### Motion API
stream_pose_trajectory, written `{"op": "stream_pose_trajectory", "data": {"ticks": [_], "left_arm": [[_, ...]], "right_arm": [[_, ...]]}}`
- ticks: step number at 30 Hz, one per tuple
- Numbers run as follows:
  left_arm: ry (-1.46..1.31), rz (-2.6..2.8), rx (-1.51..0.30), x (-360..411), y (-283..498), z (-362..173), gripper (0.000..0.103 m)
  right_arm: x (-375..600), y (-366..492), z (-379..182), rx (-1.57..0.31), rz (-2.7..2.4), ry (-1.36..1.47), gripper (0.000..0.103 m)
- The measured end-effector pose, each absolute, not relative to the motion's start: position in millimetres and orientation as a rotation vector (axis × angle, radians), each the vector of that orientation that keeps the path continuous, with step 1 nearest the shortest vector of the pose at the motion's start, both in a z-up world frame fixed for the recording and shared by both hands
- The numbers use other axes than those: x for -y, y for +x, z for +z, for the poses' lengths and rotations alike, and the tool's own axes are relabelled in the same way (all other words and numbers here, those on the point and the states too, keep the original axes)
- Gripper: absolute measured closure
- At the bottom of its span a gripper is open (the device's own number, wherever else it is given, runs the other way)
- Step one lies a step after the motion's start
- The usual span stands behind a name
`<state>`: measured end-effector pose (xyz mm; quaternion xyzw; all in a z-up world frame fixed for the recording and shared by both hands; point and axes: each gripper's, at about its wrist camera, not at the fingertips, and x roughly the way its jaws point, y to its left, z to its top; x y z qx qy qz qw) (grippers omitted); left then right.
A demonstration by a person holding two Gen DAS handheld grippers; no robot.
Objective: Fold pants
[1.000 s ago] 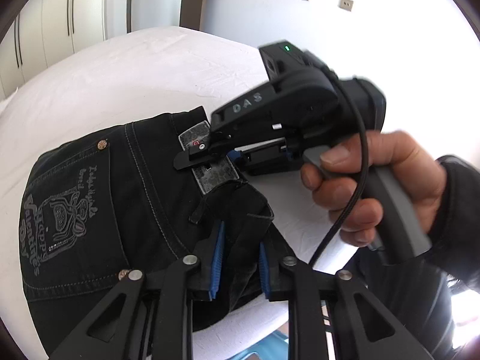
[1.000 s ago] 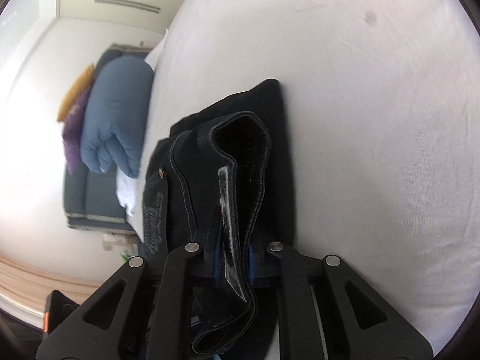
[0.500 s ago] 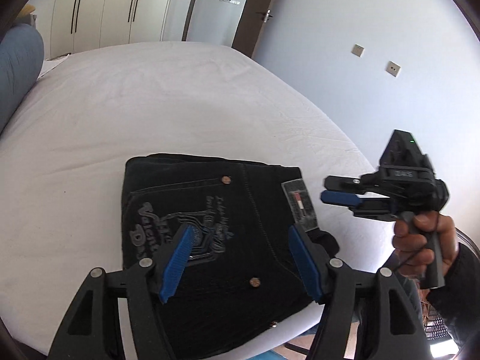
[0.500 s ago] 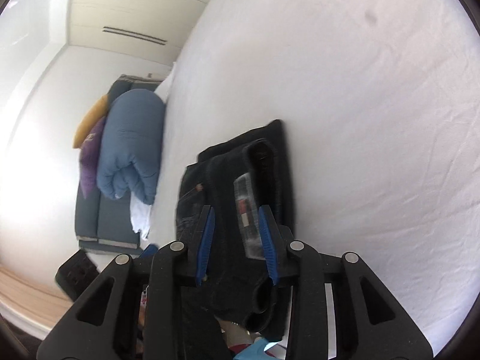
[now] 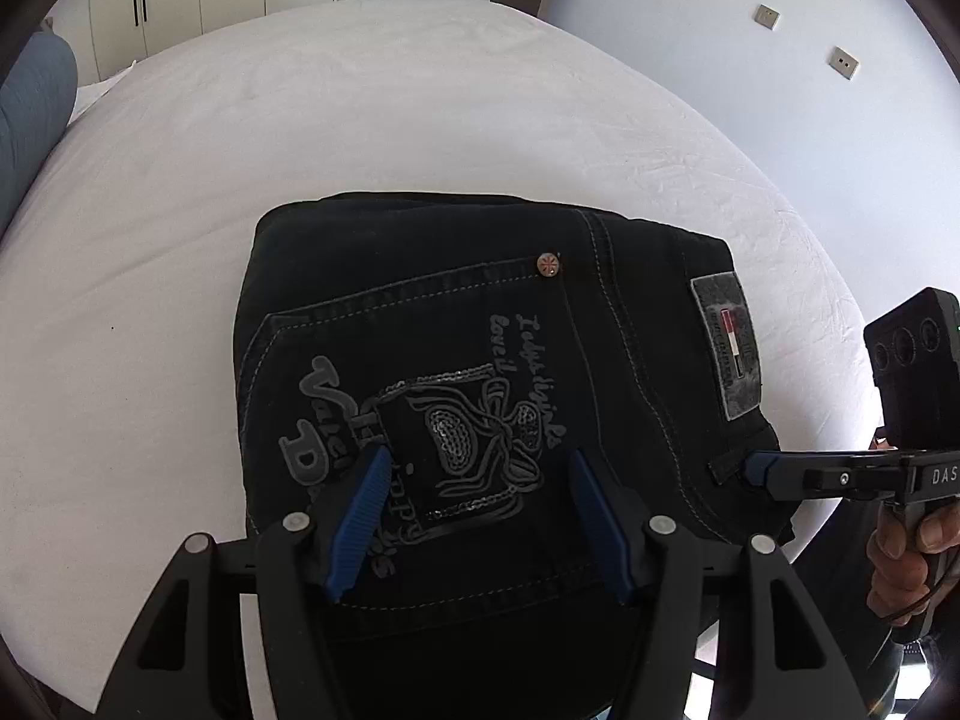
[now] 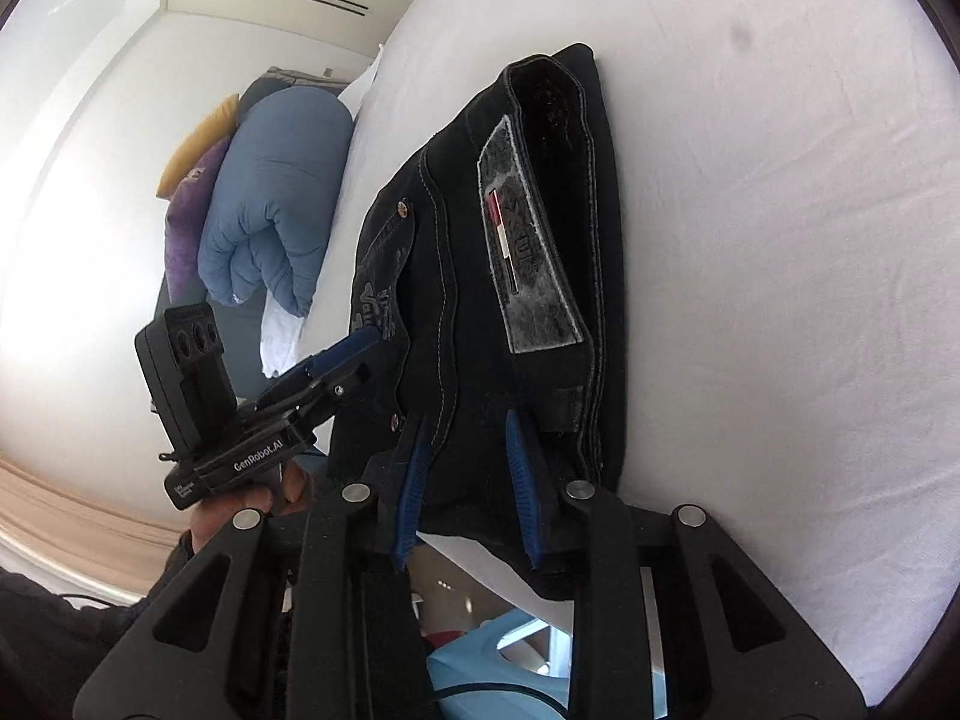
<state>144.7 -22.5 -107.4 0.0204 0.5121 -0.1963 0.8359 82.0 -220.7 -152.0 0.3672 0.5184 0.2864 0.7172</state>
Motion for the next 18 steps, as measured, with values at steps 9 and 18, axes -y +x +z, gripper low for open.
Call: {"op": "stream_pose_trajectory", "data": {"ticks": [9,18], "left_arm": [[0.054,-0.416,-1.085,21.8,142.7,-110.2,0.040],[0.036,-0.417,-1.076,15.6,144.8,-100.3,0.048]], "right_arm": [[206.2,83.3,-89.8,-1.113,0.655,0.717,0.076],[190.9,79.9,-130.7,-1.206,0.628,0.665,0.077]]}}
